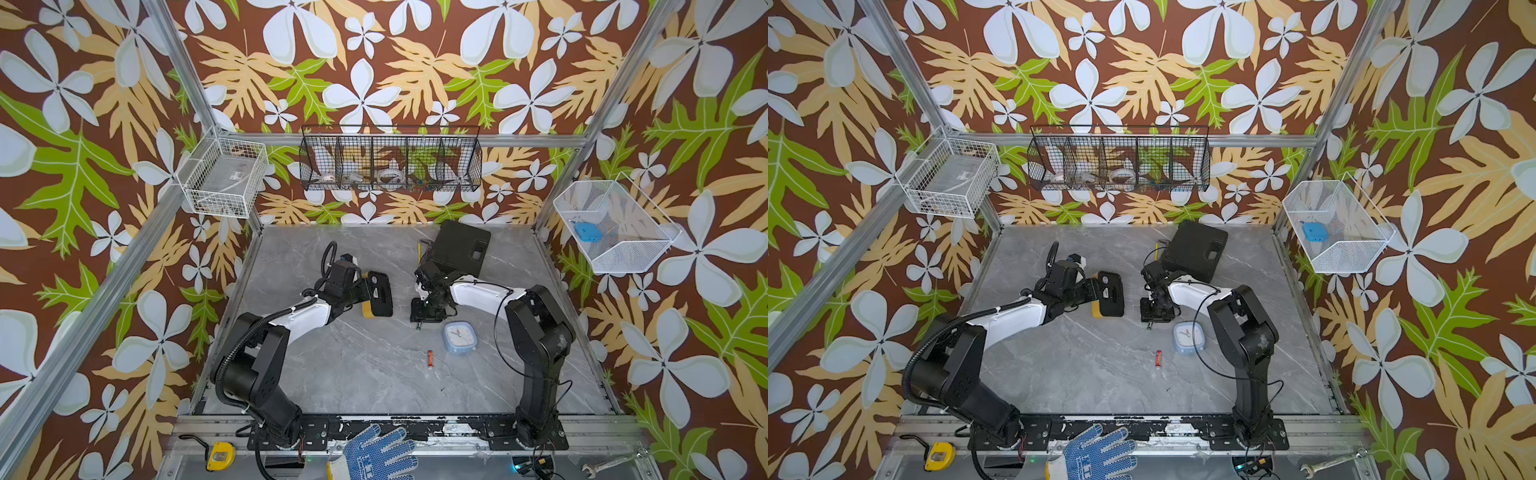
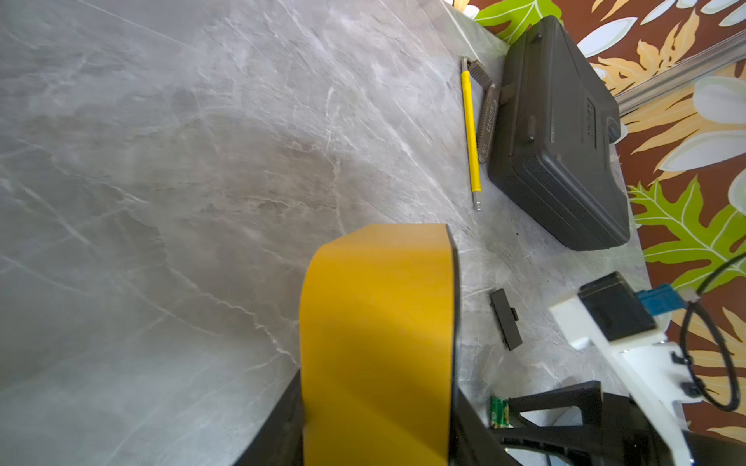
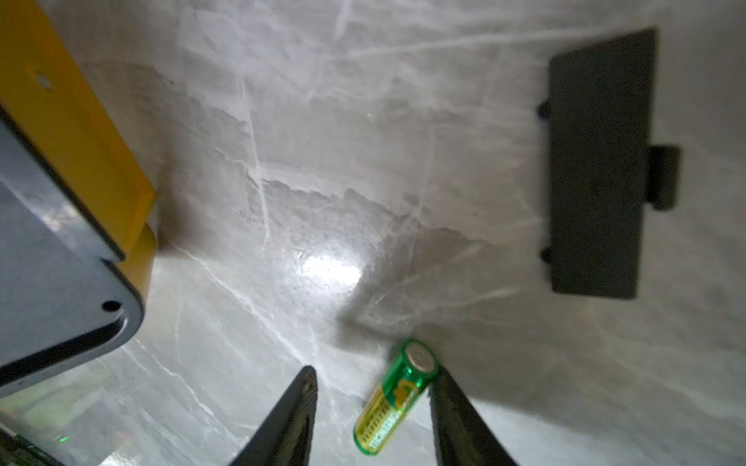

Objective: Insert the battery into the alarm
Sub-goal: Pick up the battery at the center of the board.

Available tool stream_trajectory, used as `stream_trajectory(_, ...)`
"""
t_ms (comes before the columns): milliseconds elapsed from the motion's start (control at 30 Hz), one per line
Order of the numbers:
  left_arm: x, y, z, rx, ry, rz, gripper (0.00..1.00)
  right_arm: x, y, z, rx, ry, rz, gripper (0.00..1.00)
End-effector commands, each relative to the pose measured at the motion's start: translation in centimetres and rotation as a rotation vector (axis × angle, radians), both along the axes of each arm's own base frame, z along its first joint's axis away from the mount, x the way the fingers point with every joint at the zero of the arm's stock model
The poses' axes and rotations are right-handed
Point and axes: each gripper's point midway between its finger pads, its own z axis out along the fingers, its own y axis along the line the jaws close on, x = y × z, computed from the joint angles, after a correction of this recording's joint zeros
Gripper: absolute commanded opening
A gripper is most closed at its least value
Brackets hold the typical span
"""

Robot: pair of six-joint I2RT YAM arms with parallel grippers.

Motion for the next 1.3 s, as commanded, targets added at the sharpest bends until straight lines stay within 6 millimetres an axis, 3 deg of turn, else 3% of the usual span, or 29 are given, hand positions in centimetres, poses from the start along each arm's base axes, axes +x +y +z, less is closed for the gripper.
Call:
stream_trajectory(0, -0.9, 0.5, -1.4, 0.038, 0.042, -0.007, 0.37, -1.2, -1.6, -1.5, -0.145, 0.024, 0.054, 0.43)
stream_trajectory(233, -1.5, -0.2, -1.7, -0.016, 0.048, -0.035, 0.37, -1.4, -1.9, -2.9, -0.203, 0.039, 0.077, 0.31)
stream_trajectory(367, -1.8, -0.6, -2.0, -0.048, 0.056, -0.042, 0.37, -1.2, -1.6, -3.4, -0.206, 0.05, 0.09, 0.3)
stream_trajectory(500, -2.0, -0.9, -2.2, -0.072, 0.064, -0.05, 0.36, -1.0, -1.4, -3.8, -0.205, 0.06, 0.105, 0.23)
stream_trajectory(667, -2.3, -1.3, -2.6, -0.099, 0.081, -0.061, 0.36, 0.1, -1.0, -3.1, -0.209, 0.023, 0.125, 0.13)
stream_trajectory(800, -2.5, -1.7, -2.7, -0.144, 0.083, -0.065, 0.36, 1.6, -0.7, -1.2, -0.16, -0.047, 0.108, 0.09)
stream_trajectory(967, -2.5, -2.4, -3.2, -0.203, 0.101, -0.065, 0.35, 4.7, -0.3, 4.3, 0.013, -0.241, -0.003, 0.07)
stream_trajectory(1067, -2.5, -3.0, -3.3, -0.257, 0.112, -0.059, 0.35, 6.6, 0.9, 8.2, 0.116, -0.397, -0.006, 0.07)
stream_trajectory(1267, -1.9, -4.4, -2.7, -0.417, 0.12, -0.043, 0.34, 8.9, 3.2, 12.5, 0.311, -0.609, -0.022, 0.06)
